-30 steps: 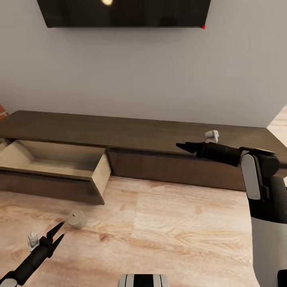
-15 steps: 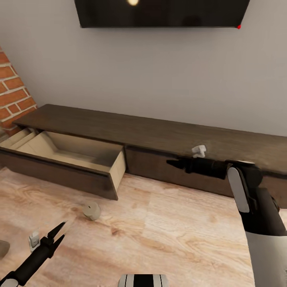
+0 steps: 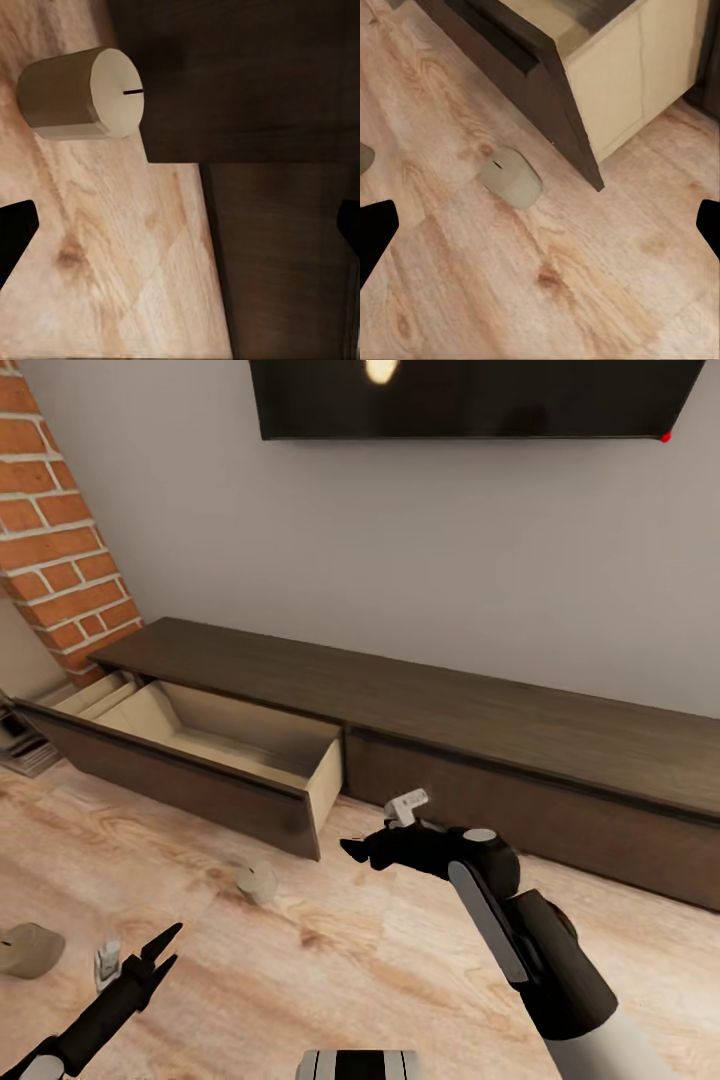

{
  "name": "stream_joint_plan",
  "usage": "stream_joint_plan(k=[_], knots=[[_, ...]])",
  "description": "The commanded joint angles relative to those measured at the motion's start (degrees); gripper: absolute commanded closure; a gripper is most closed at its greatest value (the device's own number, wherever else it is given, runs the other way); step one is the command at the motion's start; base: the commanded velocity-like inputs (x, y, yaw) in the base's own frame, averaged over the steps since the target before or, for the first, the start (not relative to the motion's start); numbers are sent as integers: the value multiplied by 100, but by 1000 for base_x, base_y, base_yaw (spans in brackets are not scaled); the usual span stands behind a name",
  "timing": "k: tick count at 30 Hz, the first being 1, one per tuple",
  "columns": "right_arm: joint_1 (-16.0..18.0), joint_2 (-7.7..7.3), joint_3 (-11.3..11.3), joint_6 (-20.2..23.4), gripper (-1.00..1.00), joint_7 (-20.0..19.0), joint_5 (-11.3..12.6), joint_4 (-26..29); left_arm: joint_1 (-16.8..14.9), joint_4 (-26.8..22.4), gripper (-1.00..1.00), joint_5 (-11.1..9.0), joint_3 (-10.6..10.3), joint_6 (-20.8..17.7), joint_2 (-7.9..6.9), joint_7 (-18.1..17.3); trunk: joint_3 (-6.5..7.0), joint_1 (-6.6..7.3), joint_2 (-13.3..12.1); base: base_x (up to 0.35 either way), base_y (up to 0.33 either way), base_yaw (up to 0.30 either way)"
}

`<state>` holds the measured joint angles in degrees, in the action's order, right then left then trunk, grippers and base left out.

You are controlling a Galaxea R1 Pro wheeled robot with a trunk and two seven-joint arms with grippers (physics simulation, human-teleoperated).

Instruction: Place each of the two pumpkins and all three candles from the living room inside a cabinet in the living room (use any cabinet), then make sure every cabinet is closed, and position the cauldron so it is next to a table in the living room.

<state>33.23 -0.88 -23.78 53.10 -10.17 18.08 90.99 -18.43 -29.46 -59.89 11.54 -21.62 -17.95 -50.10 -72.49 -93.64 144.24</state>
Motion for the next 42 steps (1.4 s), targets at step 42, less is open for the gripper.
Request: stream_joint_plan(k=[42], knots=[[289, 1087, -566, -990, -100, 1588, -69, -3324, 86, -1387, -100, 565, -389, -35, 428, 3090, 279, 1, 2, 0, 0, 211]])
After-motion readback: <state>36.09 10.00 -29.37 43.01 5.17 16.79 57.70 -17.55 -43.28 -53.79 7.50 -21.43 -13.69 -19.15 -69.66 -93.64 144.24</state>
